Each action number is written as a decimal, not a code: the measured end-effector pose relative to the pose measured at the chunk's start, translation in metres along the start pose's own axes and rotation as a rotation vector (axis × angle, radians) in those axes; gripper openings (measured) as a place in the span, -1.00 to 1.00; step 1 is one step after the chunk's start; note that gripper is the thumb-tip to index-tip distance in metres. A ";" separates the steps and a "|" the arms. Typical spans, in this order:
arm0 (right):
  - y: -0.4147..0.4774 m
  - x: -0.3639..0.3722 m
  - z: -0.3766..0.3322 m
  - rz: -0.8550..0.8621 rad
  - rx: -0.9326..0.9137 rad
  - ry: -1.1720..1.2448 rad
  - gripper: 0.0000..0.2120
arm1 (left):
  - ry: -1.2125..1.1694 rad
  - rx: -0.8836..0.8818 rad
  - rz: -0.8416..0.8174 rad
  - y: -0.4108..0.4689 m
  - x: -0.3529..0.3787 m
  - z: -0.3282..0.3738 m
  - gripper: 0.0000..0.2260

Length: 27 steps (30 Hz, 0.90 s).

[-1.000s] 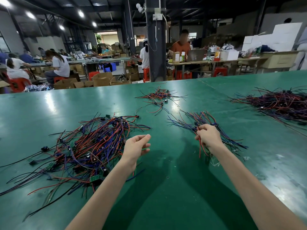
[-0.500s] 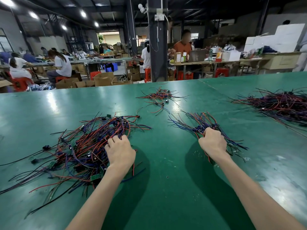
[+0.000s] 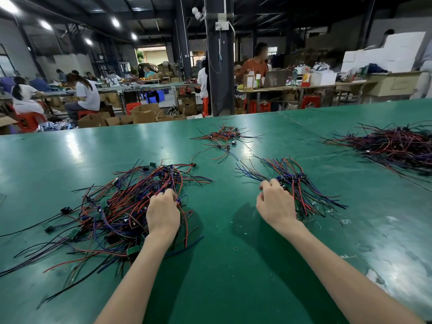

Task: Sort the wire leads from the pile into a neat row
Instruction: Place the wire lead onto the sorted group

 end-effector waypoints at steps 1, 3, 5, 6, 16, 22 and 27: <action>-0.002 0.001 -0.003 -0.004 -0.020 0.012 -0.82 | -0.030 0.010 0.020 0.000 -0.001 0.001 -0.87; -0.005 0.004 -0.009 -0.013 -0.057 0.045 -0.81 | -0.089 0.013 0.072 0.000 -0.004 0.000 -0.87; -0.008 0.007 -0.014 -0.022 -0.086 0.094 -0.80 | -0.170 0.012 0.130 0.002 -0.009 -0.001 -0.85; -0.010 0.008 -0.017 -0.027 -0.092 0.123 -0.80 | -0.218 0.016 0.160 0.003 -0.013 -0.001 -0.84; -0.025 0.014 -0.036 -0.163 -0.062 0.352 -0.81 | -0.734 -0.227 -0.107 -0.002 -0.020 0.008 -0.93; -0.026 0.012 -0.040 -0.211 -0.059 0.512 -0.65 | -0.784 -0.236 -0.410 -0.027 -0.003 0.033 -0.86; -0.026 0.008 -0.040 -0.169 -0.042 0.449 -0.72 | -1.200 -0.517 -0.639 -0.041 0.003 0.049 -0.85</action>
Point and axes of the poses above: each hand's wrist, its own y-axis towards the middle knuckle, its own x-axis out of the palm, z = x × y, the point moved 2 cm from there along y, towards the middle knuckle, and after that the axes turned 9 degrees about z, right-handed, at the moved point
